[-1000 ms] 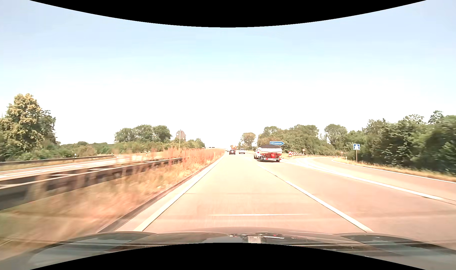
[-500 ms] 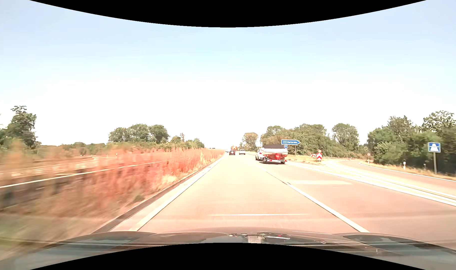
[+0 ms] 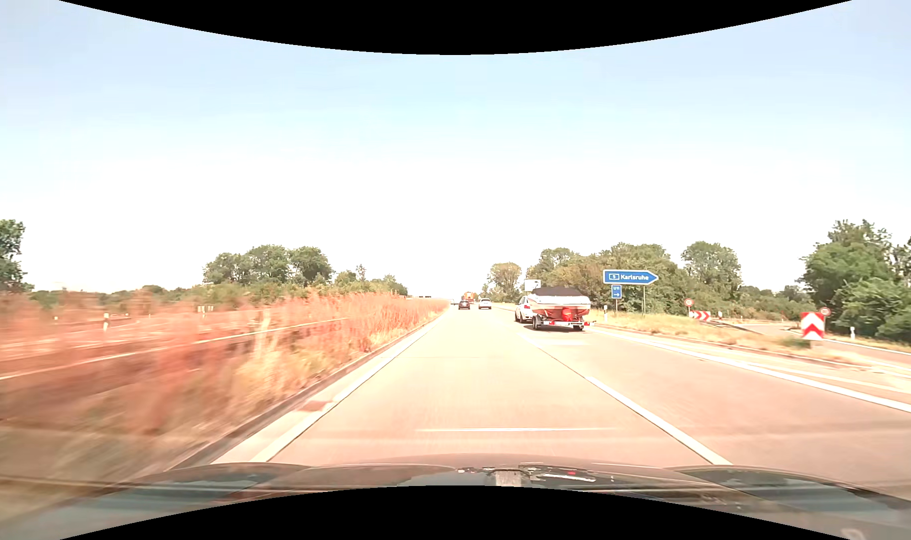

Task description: Follow the waypoints while adhering to traffic rules and regulations

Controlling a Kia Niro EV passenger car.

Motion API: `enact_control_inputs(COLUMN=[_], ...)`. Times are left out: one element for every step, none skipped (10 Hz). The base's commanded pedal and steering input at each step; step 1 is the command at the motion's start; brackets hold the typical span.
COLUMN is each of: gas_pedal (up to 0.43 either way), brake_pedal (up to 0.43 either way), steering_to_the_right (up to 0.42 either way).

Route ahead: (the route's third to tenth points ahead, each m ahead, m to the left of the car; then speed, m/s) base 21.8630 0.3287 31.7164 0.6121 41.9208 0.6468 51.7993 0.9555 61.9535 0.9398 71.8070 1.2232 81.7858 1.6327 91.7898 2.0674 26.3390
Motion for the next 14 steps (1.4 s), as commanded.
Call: enact_control_inputs(gas_pedal=[0.24, 0.24, 0.24, 0.24, 0.24, 0.24, 0.24, 0.24, 0.228, 0.228, 0.228, 0.228, 0.228, 0.228], brake_pedal=[0.0, 0.0, 0.0, 0.0, 0.0, 0.0, 0.0, 0.0, 0.0, 0.0, 0.0, 0.0, 0.0, 0.0], steering_to_the_right=[-0.003, -0.003, -0.003, -0.003, -0.003, -0.003, -0.003, -0.003, -0.003, -0.003, -0.003, -0.003, -0.003, -0.003])
